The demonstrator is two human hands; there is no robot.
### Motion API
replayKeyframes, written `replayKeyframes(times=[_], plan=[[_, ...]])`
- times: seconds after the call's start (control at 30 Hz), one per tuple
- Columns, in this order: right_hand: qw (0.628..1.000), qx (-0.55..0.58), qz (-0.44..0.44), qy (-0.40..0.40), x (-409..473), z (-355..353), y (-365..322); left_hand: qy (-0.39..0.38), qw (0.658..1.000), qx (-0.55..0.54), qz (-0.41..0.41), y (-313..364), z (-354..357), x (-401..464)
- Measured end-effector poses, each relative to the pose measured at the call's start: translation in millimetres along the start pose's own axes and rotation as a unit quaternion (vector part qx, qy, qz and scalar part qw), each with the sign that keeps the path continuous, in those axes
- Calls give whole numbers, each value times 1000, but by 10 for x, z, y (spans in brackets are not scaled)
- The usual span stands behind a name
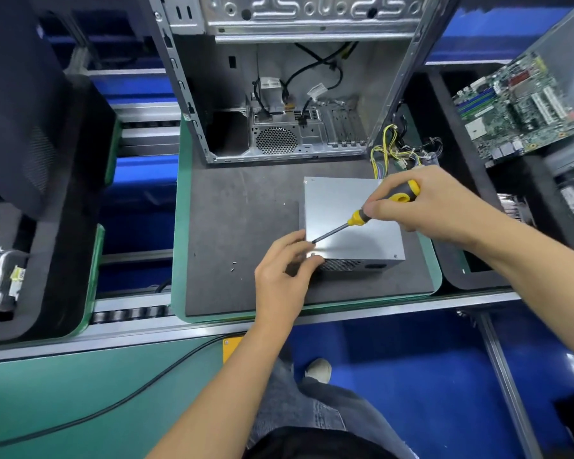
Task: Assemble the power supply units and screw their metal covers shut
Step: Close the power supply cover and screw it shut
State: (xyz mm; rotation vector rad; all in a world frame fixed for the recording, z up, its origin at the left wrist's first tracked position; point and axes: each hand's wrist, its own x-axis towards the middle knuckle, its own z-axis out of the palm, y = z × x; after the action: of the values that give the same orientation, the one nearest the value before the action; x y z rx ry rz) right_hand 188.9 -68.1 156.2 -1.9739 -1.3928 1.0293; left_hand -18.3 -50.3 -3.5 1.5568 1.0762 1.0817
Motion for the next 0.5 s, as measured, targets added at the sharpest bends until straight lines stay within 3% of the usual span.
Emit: replayKeyframes(times=[0.3, 0.5], plan=[[1000, -13, 9, -20, -31, 91, -57, -6, 999, -18, -39, 75, -11, -4], [991, -132, -20, -13, -51, 129, -307, -6, 999, -21, -45, 83, -10, -2]])
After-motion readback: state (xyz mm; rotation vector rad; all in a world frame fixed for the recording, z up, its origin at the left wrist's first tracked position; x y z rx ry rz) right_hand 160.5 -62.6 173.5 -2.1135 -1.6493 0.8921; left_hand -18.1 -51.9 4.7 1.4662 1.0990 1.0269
